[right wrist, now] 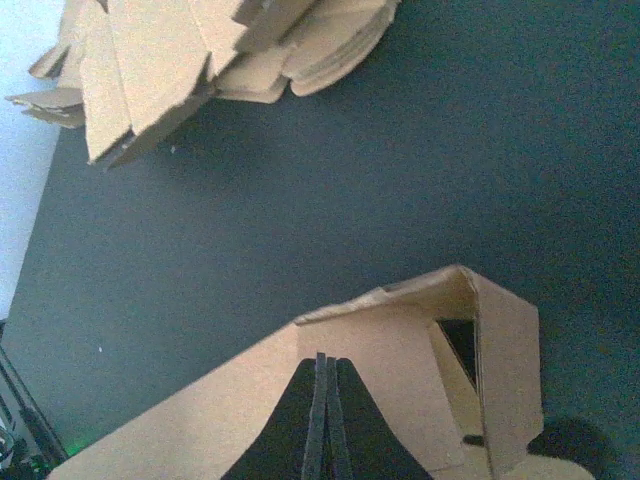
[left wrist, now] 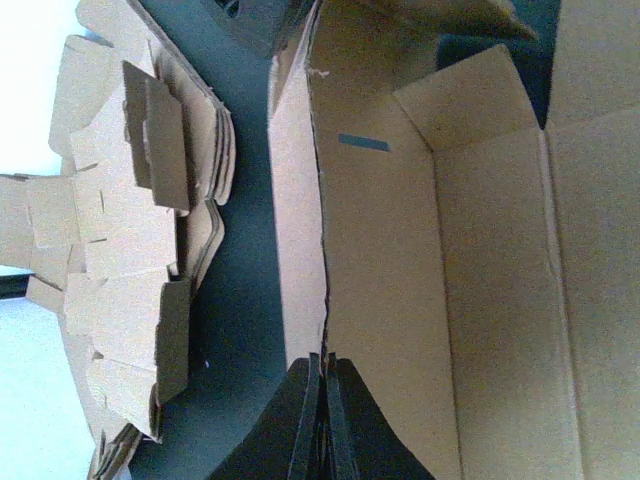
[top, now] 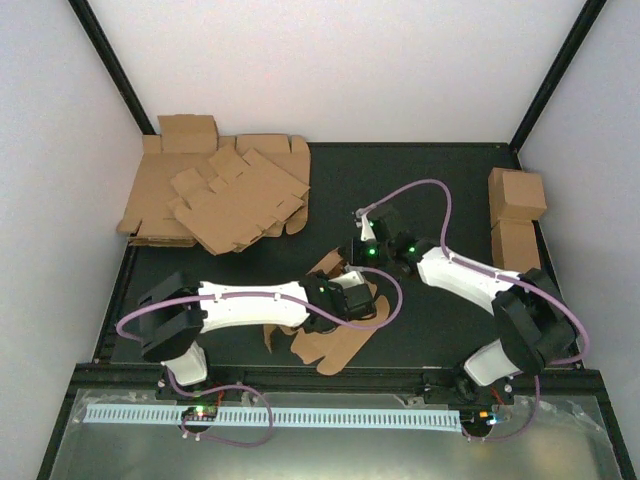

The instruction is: Fold the paper box

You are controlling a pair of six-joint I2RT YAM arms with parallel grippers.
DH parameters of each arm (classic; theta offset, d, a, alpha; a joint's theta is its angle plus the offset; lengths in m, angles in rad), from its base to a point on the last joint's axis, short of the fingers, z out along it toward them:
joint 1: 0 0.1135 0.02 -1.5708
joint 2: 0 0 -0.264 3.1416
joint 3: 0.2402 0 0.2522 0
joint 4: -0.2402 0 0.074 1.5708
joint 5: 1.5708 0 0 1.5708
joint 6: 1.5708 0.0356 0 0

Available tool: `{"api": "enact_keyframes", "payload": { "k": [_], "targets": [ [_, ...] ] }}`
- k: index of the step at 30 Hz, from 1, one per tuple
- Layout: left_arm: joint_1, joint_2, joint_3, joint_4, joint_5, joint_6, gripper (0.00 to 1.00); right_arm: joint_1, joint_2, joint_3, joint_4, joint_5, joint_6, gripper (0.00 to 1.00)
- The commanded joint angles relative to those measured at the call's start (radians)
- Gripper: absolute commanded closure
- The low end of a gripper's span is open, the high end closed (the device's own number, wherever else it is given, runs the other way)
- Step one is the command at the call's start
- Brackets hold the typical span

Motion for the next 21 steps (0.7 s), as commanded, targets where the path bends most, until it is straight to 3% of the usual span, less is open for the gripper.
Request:
{"api": "enact_keyframes", "payload": {
  "k": [1,16,21],
  "targets": [
    [-0.007,0.035,0.013,0.002,0.004,-0.046,0.99,0.002,-0.008,-0.05,0.041,-0.041,0.032,0.98],
    [-0.014,0.065,0.04,-0.046,-0.023,-0.09,0.98,-0.001,-0.04,-0.106,0.031,-0.014,0.116,0.98],
    [-0.016,0.046,0.033,-0.031,-0.02,-0.087,0.98,-0.002,-0.017,-0.115,0.06,-0.081,0.133,0.98]
  ]
}}
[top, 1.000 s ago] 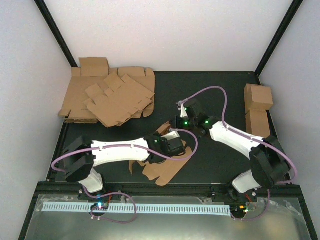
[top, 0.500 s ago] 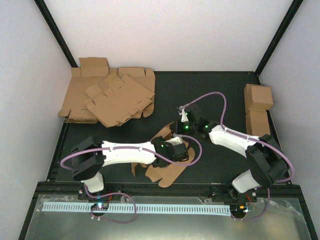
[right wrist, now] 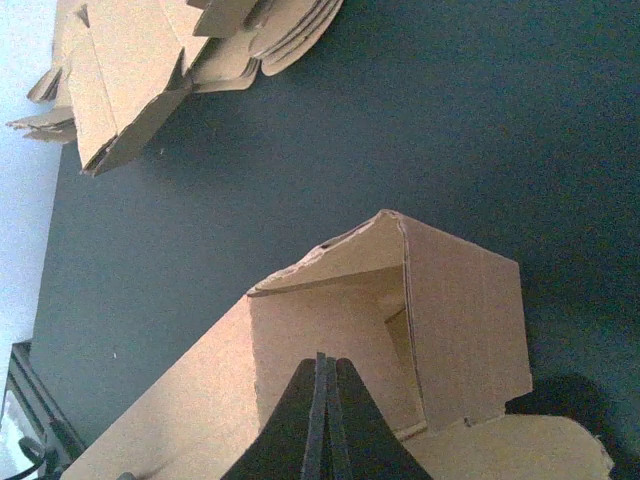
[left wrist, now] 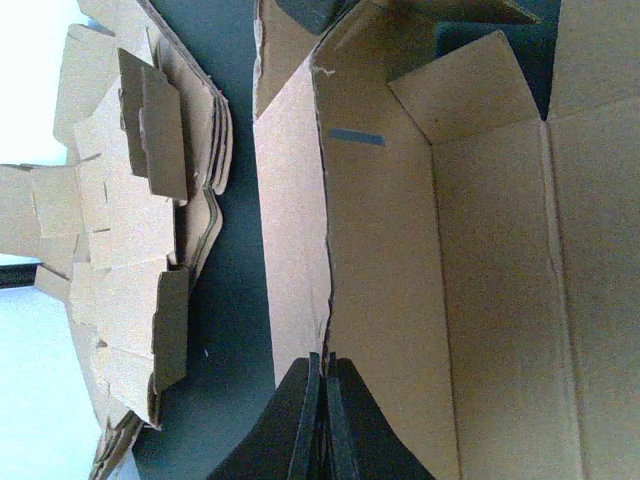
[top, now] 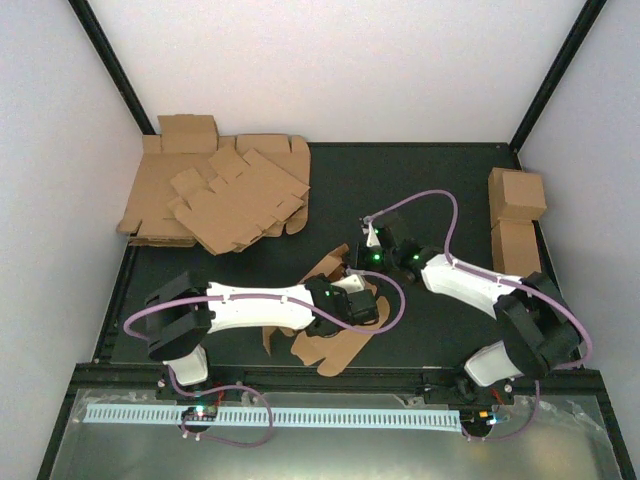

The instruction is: Fold the paper box

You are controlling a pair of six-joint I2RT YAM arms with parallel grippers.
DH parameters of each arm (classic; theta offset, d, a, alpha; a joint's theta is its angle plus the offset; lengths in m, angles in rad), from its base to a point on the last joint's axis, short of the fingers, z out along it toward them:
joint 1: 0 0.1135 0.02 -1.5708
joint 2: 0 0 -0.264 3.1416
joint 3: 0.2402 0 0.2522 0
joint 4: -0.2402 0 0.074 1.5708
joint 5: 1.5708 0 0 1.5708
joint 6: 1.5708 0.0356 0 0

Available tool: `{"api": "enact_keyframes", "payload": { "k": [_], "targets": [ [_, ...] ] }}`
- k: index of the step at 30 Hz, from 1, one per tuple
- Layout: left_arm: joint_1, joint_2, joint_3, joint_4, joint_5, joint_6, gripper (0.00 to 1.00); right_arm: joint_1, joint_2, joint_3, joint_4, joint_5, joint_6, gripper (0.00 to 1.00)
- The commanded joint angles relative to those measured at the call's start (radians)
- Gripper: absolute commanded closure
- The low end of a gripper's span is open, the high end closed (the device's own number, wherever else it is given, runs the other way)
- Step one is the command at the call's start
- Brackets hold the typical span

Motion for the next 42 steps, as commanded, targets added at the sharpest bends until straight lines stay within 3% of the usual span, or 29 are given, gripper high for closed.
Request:
{"api": "enact_keyframes", "payload": {
  "k": [1,13,23,29,37,42],
  "targets": [
    [0.005,0.0,0.023,0.007,0.002,-0.03,0.99,0.007,0.015,-0.021,0.011,-0.088,0.025,0.98],
    [-0.011,0.007,0.007,0.044,-0.003,-0.024,0.99,0.006,-0.029,-0.097,0.199,-0.342,0.232,0.98],
    [-0.015,0.002,-0.007,0.046,-0.01,-0.033,0.98,-0.066,-0.076,-0.196,0.388,-0.422,0.391,0.98],
    [-0.017,0.01,-0.007,0.038,-0.02,-0.041,0.99,-0.068,-0.142,-0.118,0.067,-0.228,0.153,0.98],
    [-0.019,0.004,-0.007,0.032,-0.029,-0.043,0.99,-0.069,-0.199,-0.08,-0.067,-0.045,-0.068,0.98],
    [-0.023,0.01,0.0,0.028,-0.028,-0.043,0.99,-0.068,-0.241,-0.115,-0.098,0.107,-0.191,0.79]
  ]
}}
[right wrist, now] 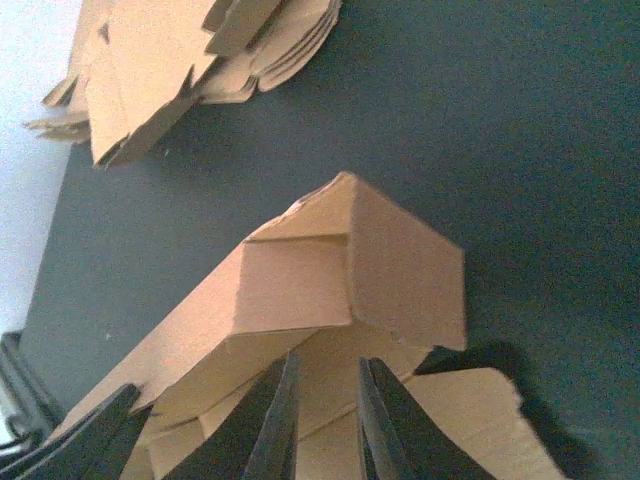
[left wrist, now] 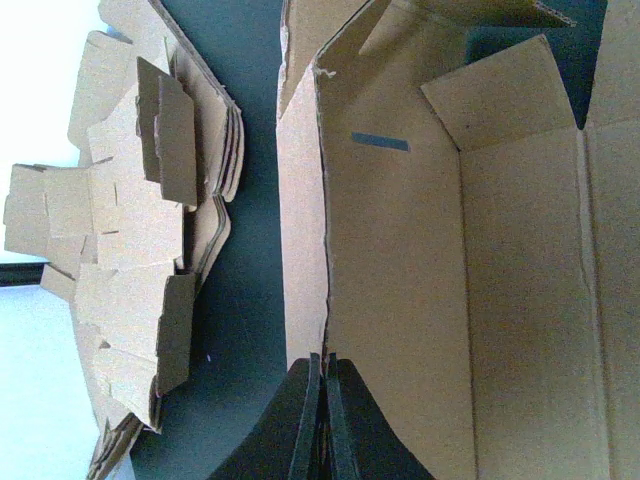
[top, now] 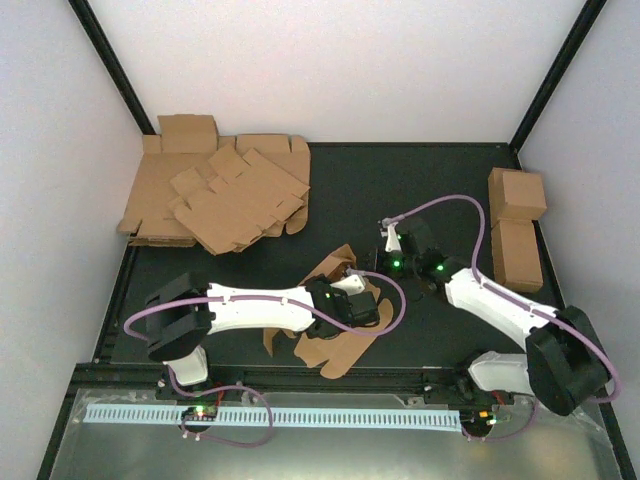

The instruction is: Fold the paper box

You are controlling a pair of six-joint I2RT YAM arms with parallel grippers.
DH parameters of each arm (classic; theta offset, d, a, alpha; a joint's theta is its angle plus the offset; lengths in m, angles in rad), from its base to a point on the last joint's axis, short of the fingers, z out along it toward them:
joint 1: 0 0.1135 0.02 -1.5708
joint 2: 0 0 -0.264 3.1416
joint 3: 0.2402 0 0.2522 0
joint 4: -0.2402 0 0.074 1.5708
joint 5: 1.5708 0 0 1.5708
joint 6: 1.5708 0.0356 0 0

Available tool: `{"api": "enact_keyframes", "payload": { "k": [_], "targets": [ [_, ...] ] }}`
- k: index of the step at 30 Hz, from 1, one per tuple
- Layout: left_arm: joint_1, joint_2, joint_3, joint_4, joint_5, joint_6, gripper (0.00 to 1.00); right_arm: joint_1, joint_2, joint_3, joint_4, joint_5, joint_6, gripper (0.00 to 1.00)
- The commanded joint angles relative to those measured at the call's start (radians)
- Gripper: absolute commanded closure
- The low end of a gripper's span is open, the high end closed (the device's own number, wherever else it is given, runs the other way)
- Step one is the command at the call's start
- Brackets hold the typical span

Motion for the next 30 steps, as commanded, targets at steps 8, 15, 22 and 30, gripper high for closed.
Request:
{"api": "enact_keyframes", "payload": {
  "k": [8,15,22,30],
  "targets": [
    [-0.012,0.026,0.021,-0.007,-0.009,-0.028,0.98,0.002,-0.019,-0.131,0.225,0.114,-0.223,0.71],
    [-0.016,0.031,0.02,-0.019,-0.019,-0.037,0.98,0.012,0.052,-0.148,0.333,0.087,-0.267,0.7],
    [-0.018,0.036,0.025,-0.019,-0.018,-0.037,0.98,0.042,0.101,-0.167,0.437,0.104,-0.3,0.68],
    [-0.018,0.042,0.03,-0.018,-0.02,-0.032,0.98,0.058,0.139,-0.143,0.414,0.196,-0.311,0.8]
  ]
}}
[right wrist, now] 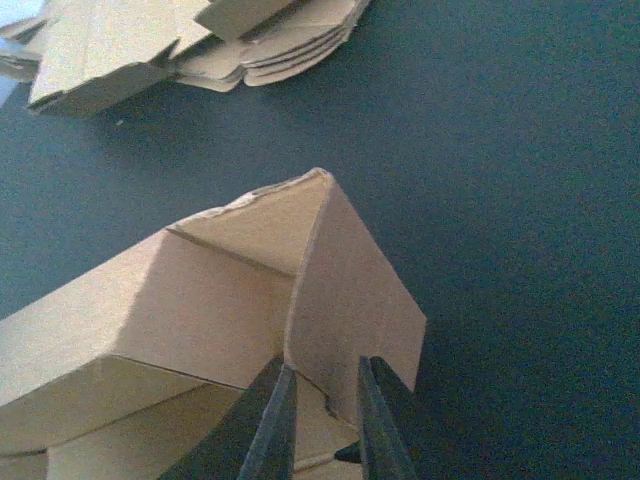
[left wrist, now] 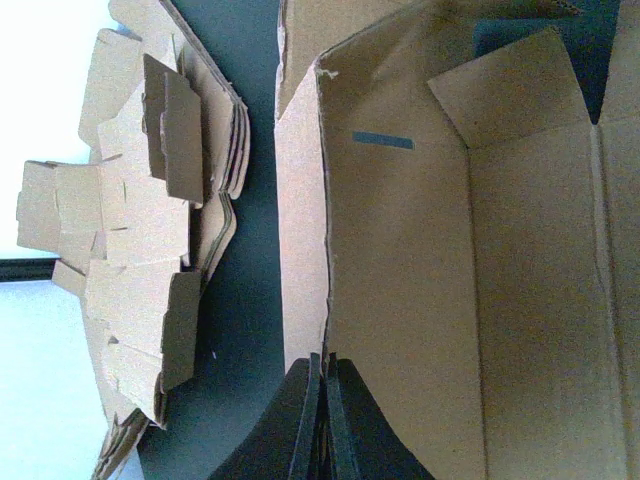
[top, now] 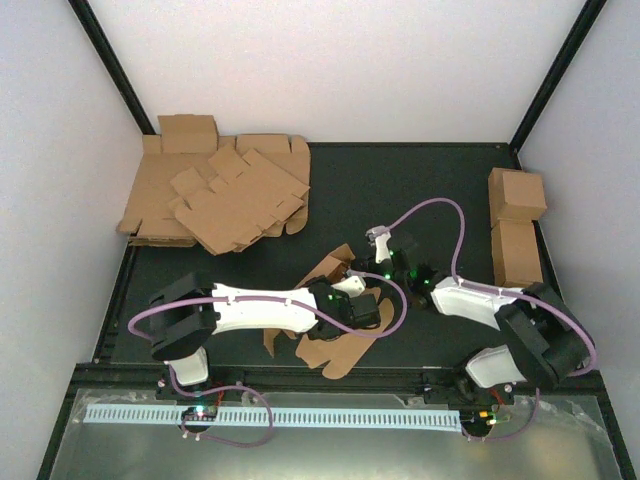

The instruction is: Fold the paper box

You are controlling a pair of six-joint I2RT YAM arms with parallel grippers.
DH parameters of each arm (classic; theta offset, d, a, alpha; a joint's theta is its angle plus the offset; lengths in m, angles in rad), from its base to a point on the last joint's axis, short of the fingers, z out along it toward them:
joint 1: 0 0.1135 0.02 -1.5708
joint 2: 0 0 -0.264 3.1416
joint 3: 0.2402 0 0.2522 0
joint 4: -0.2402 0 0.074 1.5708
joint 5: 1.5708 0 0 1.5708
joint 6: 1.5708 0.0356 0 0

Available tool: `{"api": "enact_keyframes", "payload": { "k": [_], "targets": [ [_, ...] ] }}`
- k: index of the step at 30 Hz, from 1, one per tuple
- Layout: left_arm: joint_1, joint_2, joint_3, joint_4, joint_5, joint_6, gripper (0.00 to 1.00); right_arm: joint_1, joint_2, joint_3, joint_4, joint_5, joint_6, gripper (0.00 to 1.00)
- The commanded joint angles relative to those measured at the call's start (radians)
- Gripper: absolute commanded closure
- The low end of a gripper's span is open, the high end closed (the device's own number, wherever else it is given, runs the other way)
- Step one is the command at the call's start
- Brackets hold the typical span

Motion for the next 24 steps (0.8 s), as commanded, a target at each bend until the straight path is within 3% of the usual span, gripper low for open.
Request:
{"api": "enact_keyframes", "payload": {
  "k": [1,6,12,15,24],
  "targets": [
    [-0.01,0.021,0.028,-0.011,0.004,-0.011,0.99,0.016,0.007,0.014,0.024,0.088,-0.025,0.83],
    [-0.011,0.024,0.031,-0.011,0.005,-0.013,0.98,0.036,0.004,0.029,-0.004,0.136,-0.037,0.87],
    [-0.013,0.029,0.034,-0.013,0.004,-0.013,0.98,0.043,0.033,0.056,-0.009,0.159,-0.043,0.81],
    [-0.013,0.034,0.035,-0.015,0.001,-0.012,0.99,0.047,0.034,0.062,-0.021,0.158,-0.044,0.98],
    [-0.013,0.052,0.053,-0.04,-0.011,-0.028,0.98,0.068,-0.101,0.044,-0.202,0.153,0.018,0.98]
  ]
}}
